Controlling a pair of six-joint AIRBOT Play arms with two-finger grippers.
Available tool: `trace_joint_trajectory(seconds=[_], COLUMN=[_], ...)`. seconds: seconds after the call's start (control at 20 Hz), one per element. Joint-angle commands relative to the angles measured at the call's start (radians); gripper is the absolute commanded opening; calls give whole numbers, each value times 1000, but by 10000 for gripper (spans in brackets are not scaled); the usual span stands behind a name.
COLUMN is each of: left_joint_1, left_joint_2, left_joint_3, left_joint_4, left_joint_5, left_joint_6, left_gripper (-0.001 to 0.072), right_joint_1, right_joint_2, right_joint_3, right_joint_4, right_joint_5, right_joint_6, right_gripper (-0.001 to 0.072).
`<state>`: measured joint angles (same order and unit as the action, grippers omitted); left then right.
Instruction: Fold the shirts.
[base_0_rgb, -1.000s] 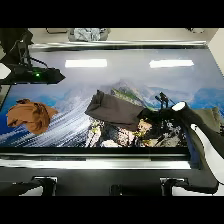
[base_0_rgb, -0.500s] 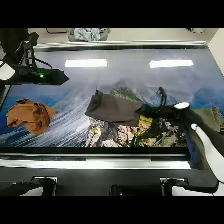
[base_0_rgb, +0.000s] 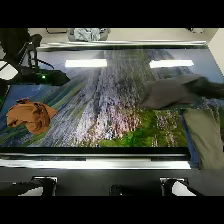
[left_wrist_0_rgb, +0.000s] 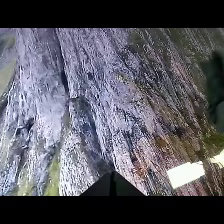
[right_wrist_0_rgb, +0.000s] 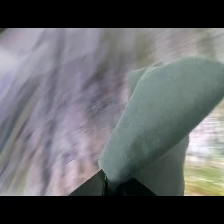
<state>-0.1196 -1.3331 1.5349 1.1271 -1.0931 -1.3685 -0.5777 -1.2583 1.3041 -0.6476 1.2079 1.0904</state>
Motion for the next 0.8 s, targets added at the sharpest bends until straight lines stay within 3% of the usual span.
trace_joint_trajectory(seconds=[0.0,0.6,0.75], left_joint_1=[0,0,0], left_joint_2=[-4,-3,-1], left_joint_3=[-7,-79,-79], left_joint_4=[0,0,0], left_joint_5=[0,-27,-85], left_joint_6=[11,11,24], left_gripper=[29,29,30], right_joint_1=[-202,-517,-536], right_joint_2=[24,42,58], right_joint_3=[105,219,219], right_joint_4=[-75,-78,-220], right_joint_5=[101,207,278], right_joint_6=[89,182,190], right_gripper=[53,53,53])
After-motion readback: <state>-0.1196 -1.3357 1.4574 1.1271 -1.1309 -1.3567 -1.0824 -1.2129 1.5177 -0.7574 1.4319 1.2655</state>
